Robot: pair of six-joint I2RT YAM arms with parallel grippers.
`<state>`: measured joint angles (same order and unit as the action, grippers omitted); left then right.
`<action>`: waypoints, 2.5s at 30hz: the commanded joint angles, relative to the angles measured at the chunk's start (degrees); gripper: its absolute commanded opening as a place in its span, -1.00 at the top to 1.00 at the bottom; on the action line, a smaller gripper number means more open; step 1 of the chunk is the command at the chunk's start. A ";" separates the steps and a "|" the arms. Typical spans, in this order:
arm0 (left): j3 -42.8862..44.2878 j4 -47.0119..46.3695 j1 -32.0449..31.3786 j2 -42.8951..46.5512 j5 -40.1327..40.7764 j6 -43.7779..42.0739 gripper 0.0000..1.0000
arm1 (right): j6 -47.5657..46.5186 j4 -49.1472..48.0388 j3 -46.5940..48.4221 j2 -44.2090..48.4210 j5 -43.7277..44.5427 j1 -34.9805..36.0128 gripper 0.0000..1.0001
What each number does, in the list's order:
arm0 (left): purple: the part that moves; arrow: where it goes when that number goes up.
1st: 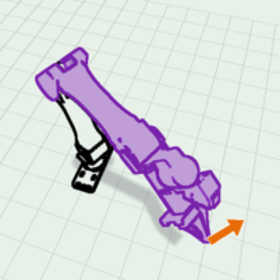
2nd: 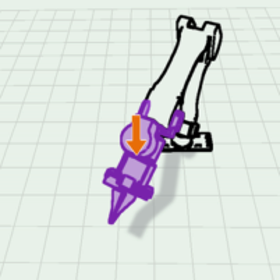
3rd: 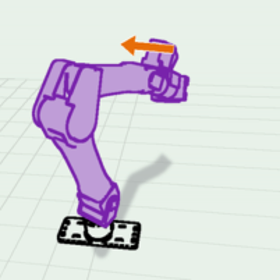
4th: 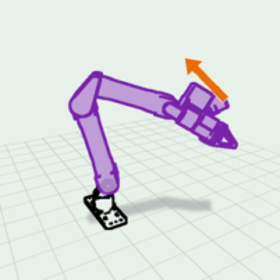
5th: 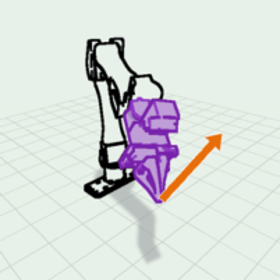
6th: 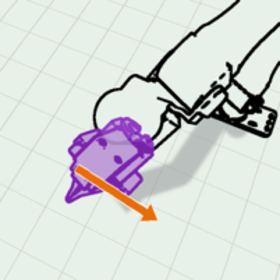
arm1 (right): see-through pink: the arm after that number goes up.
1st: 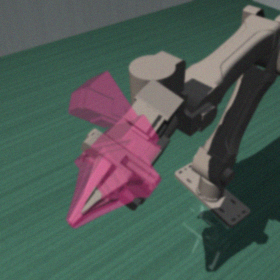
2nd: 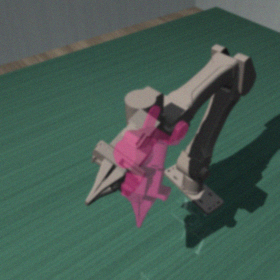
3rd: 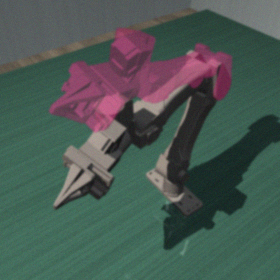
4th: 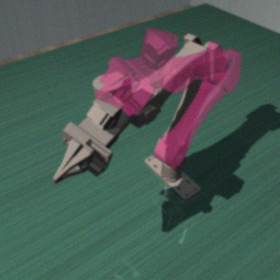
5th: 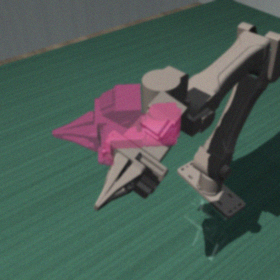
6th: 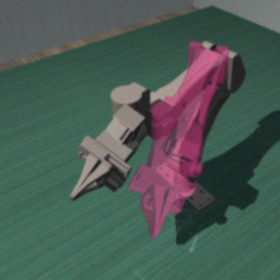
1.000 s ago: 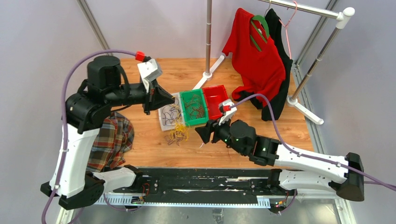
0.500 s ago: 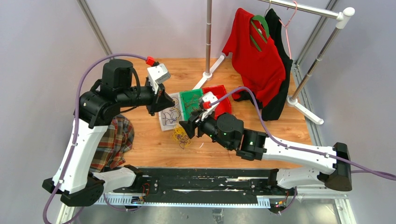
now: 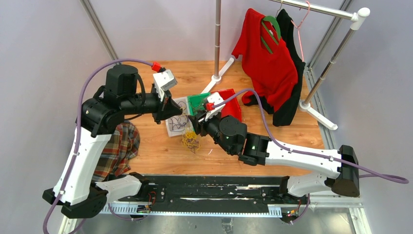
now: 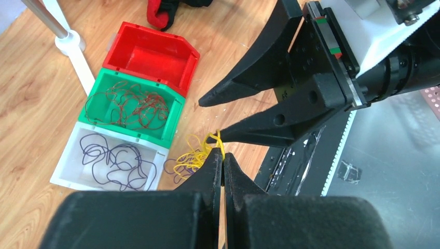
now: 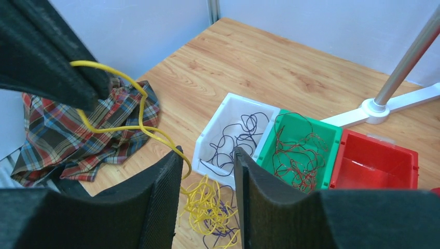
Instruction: Untangle the cables
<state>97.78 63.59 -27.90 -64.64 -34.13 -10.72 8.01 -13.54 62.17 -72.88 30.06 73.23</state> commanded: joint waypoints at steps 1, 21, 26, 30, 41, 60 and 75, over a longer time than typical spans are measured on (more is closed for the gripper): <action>-0.17 -0.40 -0.58 1.23 -2.52 0.79 0.99 | -2.39 -2.87 2.14 -0.66 3.77 0.36 0.21; 8.99 1.40 -0.84 -1.39 -12.41 1.70 0.99 | 7.94 -7.87 -3.08 -8.22 0.99 -0.55 0.01; 12.56 1.59 -0.84 -3.01 -13.60 2.55 0.99 | 13.38 -8.79 -6.54 -10.89 -0.54 -0.55 0.01; 15.66 1.54 -0.85 -4.00 -14.65 3.66 0.99 | 14.50 -9.05 -7.75 -13.00 -0.80 -0.91 0.04; 32.22 1.48 -0.86 -8.69 -14.45 5.21 0.99 | 19.20 -11.07 -17.05 -15.25 -0.12 -1.86 0.15; 50.21 0.69 -0.86 -12.60 -7.76 0.82 0.99 | 26.67 -12.21 -32.37 -10.16 4.15 -2.54 0.20; 27.97 0.83 -0.84 -5.04 -6.51 -4.29 0.99 | 7.66 -2.87 -15.99 11.29 -12.36 -1.16 -0.13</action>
<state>128.20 64.97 -28.32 -70.65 -41.71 -12.99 23.46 -18.41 40.66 -63.70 26.61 71.50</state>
